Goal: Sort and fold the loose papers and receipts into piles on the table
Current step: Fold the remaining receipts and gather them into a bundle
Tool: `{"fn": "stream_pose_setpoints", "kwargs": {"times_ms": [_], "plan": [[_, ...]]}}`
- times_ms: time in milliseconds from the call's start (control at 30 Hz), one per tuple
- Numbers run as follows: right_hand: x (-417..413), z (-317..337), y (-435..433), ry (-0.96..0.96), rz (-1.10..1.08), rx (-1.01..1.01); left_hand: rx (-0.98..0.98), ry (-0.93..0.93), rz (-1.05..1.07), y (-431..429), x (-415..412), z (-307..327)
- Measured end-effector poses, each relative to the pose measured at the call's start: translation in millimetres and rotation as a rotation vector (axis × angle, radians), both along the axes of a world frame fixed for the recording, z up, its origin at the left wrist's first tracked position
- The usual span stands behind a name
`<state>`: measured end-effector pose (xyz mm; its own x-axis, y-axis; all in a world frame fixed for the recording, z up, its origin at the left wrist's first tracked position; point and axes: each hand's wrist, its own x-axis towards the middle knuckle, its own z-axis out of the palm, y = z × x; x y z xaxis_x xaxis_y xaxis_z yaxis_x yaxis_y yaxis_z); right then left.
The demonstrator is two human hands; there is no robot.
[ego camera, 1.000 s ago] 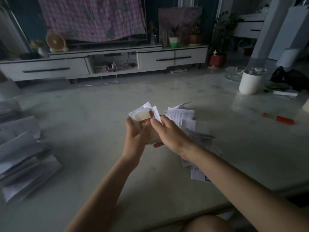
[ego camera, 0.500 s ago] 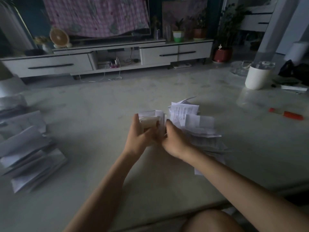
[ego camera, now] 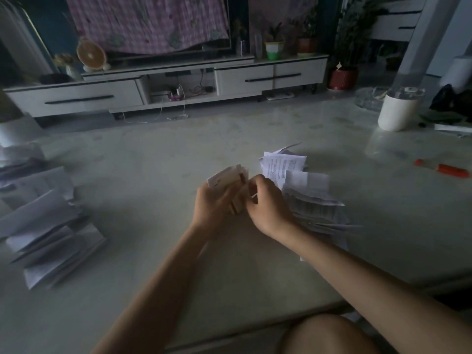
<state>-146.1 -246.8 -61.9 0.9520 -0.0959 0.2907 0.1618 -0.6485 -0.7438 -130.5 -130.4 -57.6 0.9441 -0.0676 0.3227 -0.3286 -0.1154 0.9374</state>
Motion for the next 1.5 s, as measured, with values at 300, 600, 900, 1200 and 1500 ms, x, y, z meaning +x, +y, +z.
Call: {"fn": "stream_pose_setpoints", "kwargs": {"times_ms": [300,600,900,1200,1500], "plan": [[-7,28,-9,0.013,0.018,0.095,-0.460,0.373,-0.263,1,-9,17],[-15,99,-65,-0.168,0.004,0.071,-0.533,0.436,-0.293,-9,-10,15],[-10,50,-122,0.542,0.024,-0.399,-0.580,0.554,-0.362,-20,-12,8],[-7,62,-120,0.412,0.047,-0.283,-0.631,0.681,-0.468,-17,-15,13],[0,74,-64,0.006,0.049,0.043,-0.695,0.597,-0.483,-13,-12,16]]}}
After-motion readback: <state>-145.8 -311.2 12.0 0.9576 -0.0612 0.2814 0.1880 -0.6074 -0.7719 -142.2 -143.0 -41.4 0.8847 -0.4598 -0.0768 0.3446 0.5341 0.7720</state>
